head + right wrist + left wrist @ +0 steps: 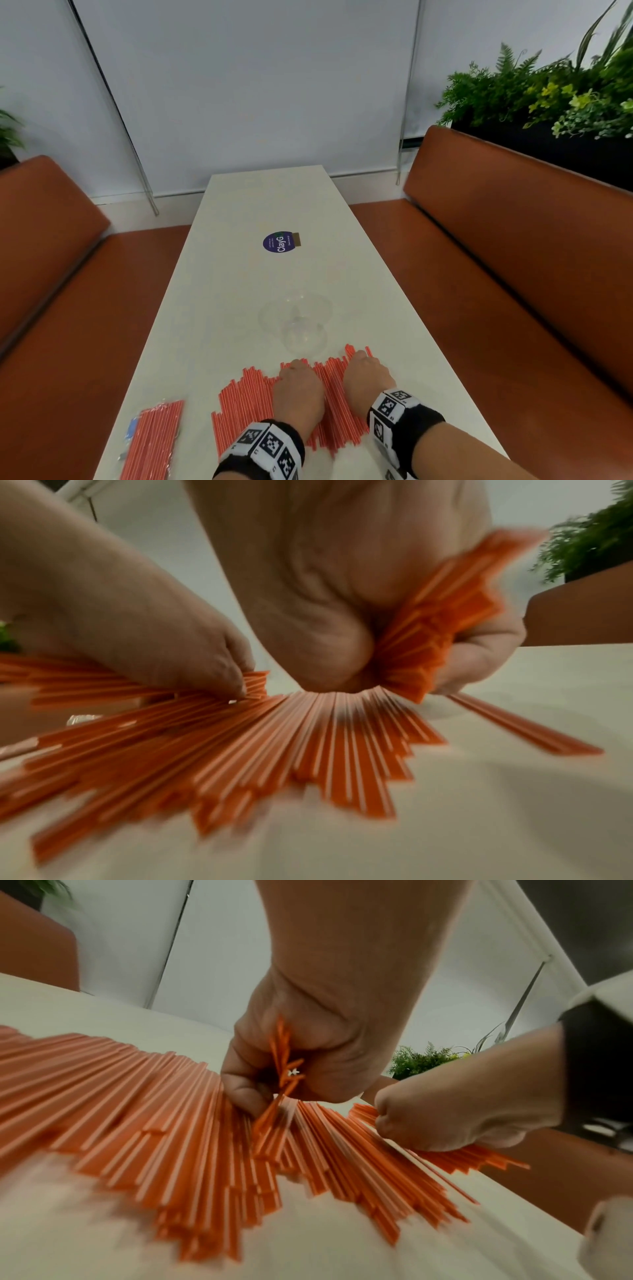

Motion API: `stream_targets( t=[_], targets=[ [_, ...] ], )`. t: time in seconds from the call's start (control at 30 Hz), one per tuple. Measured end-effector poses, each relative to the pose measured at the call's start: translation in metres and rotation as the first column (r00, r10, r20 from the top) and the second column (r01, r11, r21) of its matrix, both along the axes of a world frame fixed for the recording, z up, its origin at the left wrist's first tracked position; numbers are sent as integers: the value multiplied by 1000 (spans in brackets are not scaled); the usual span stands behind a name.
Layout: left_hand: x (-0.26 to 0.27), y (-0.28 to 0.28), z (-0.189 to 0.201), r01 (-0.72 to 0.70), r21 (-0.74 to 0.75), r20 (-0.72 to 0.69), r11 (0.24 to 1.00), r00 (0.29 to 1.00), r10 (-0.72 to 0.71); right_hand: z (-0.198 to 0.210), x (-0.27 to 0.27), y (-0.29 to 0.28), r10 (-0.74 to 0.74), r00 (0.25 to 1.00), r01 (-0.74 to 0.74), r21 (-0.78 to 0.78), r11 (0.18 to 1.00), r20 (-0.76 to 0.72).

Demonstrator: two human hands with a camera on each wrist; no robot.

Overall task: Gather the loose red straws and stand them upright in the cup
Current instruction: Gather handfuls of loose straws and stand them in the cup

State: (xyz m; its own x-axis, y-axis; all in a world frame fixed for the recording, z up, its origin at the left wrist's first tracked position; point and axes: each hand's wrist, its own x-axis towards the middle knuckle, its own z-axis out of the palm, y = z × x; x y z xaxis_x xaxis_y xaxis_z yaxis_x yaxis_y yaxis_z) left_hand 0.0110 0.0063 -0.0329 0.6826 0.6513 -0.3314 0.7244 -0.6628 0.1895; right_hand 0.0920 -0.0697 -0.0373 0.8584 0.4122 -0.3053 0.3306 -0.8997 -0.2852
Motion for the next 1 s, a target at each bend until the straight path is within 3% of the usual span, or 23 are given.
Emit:
stream_targets(
  t=[0.17,0.3,0.4,0.5,0.63,0.77,1.0],
  targets=[
    [-2,5,3,10,-35,93,999,996,-6,14,8,5,-40,999,38,114,993,10],
    [-4,12,4,-53,-96,194,994,979,71,35,17,14,64,997,-57,189,980,-33],
    [-6,14,6,-87,-147,227,985,966,119,50,26,22,118,992,-93,354,931,-48],
    [-6,13,10,-136,-230,249,964,949,193,70,34,37,208,977,-151,563,813,-38],
    [-9,14,16,-181,-419,313,890,891,329,89,44,71,244,967,-84,814,575,-73],
    [-17,16,19,-180,-552,374,814,819,435,89,48,100,257,964,-39,925,377,-64],
    [-26,25,14,-208,-656,374,726,746,551,57,45,123,350,936,-134,898,420,-24]
  ],
)
